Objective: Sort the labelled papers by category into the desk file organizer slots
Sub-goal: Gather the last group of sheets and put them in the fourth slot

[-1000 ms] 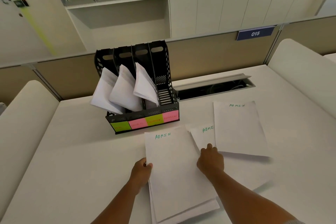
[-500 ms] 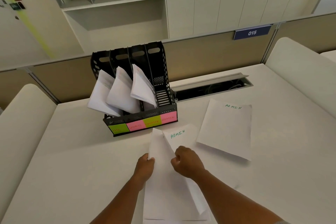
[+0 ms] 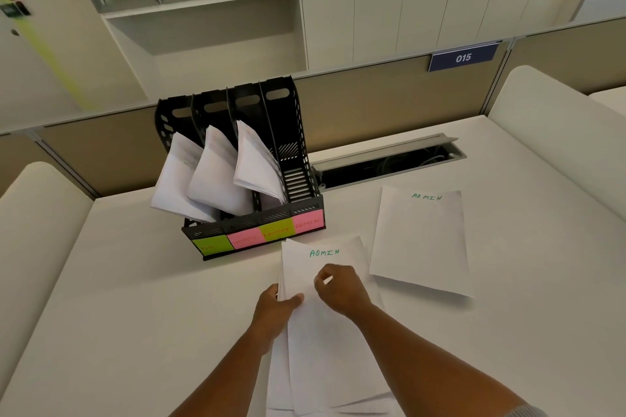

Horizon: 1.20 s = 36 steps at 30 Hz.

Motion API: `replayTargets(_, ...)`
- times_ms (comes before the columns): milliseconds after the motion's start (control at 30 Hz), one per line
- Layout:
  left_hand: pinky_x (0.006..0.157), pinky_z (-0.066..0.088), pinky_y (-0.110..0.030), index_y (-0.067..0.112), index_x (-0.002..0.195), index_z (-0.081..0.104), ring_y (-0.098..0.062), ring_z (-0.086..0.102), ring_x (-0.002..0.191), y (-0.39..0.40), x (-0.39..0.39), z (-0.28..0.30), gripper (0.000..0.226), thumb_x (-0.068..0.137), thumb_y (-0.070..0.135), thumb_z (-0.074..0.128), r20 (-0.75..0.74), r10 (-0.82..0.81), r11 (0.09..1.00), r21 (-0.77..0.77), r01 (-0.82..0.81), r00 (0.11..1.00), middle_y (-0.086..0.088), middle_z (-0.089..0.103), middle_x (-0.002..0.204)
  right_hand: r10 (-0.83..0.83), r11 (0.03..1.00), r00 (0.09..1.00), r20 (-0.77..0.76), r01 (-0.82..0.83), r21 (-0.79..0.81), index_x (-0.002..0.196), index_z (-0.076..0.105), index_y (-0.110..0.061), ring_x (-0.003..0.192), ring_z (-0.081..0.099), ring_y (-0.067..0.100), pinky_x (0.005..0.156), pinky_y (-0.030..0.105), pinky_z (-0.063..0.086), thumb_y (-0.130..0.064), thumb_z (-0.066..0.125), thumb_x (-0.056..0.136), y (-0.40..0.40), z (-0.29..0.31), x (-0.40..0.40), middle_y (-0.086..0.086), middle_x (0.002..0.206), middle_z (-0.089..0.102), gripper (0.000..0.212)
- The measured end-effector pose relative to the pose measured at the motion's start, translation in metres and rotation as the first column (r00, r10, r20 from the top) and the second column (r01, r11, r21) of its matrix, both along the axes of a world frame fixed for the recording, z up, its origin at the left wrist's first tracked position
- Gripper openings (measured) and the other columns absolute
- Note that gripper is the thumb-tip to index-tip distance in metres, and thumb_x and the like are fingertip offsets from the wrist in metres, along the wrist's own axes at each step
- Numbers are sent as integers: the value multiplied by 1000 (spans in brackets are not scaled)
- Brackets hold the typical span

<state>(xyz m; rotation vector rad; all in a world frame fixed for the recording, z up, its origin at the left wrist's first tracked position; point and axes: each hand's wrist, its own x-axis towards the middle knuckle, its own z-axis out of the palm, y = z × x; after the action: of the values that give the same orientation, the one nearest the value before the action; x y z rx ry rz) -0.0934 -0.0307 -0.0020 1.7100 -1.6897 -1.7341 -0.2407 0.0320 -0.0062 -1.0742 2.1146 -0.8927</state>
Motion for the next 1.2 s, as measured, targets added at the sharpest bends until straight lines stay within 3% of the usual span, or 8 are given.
replayTargets(100, 92, 55, -46, 11, 123, 57, -30, 65, 102, -4, -1, -3, 39, 88, 23, 70, 28, 6, 1000, -23, -5, 1000, -11, 67, 116, -81, 993, 950, -302, 105, 63, 108, 61, -19, 106, 54, 18, 89, 32, 47, -18, 58, 83, 4, 4, -16, -1, 115, 58, 25)
replayTargets(233, 88, 57, -44, 10, 118, 61, -29, 68, 97, -8, -2, -5, 32, 88, 17, 69, 15, 18, 1000, -19, -18, 1000, -10, 70, 108, 58, 929, 816, -575, 167, 332, 125, 48, -17, 120, 37, 30, 94, 41, 37, -16, 61, 77, 14, 3, -38, 8, 130, 41, 50)
replayTargets(367, 89, 56, -42, 10, 118, 61, -28, 67, 97, -9, -5, -7, 29, 89, 16, 67, 15, 18, 1000, -26, -17, 1000, -9, 69, 109, 62, 858, 799, -599, 264, 442, 124, 49, -15, 123, 36, 32, 99, 43, 34, -14, 58, 81, 23, -4, -53, 9, 128, 43, 43)
replayTargets(500, 87, 56, -39, 10, 119, 61, -28, 67, 99, -11, -5, -10, 30, 90, 16, 66, 24, 21, 999, -27, -20, 999, -9, 69, 110, 23, 856, 814, -581, 283, 432, 113, 57, -11, 106, 51, 24, 87, 32, 45, -7, 51, 87, 29, -5, -65, 7, 117, 51, 27)
replayTargets(800, 90, 54, -41, 9, 121, 59, -30, 64, 103, -13, -6, -12, 30, 92, 16, 63, 42, 24, 999, -34, -23, 999, -11, 67, 112, -99, 959, 861, -499, 216, 183, 97, 51, -11, 79, 63, 26, 61, 31, 40, -6, 45, 84, 22, -1, -57, 4, 91, 59, 15)
replayTargets(933, 91, 54, -41, 9, 121, 60, -30, 65, 102, -15, -4, -11, 29, 92, 15, 62, 39, 32, 999, -32, -31, 999, -11, 68, 111, -33, 997, 888, -459, 60, 45, 95, 47, -14, 78, 62, 30, 61, 31, 34, -18, 38, 95, 20, -9, -44, 6, 85, 62, 10)
replayTargets(1067, 88, 55, -41, 8, 120, 61, -29, 66, 98, -17, -1, -13, 27, 94, 17, 58, 43, 64, 998, -24, -63, 997, -11, 69, 106, 142, 987, 907, -396, -158, -9, 94, 47, -17, 77, 60, 31, 64, 36, 45, -33, 36, 96, 24, -5, -27, 7, 86, 65, 19)
replayTargets(1200, 79, 55, -35, 10, 122, 60, -27, 65, 95, -16, 0, -13, 28, 98, 21, 51, 44, 84, 996, -9, -84, 995, -11, 68, 104, 360, 920, 833, -420, -391, 14, 101, 52, -16, 83, 60, 27, 75, 38, 50, -36, 36, 96, 27, -1, -5, 7, 94, 66, 26)
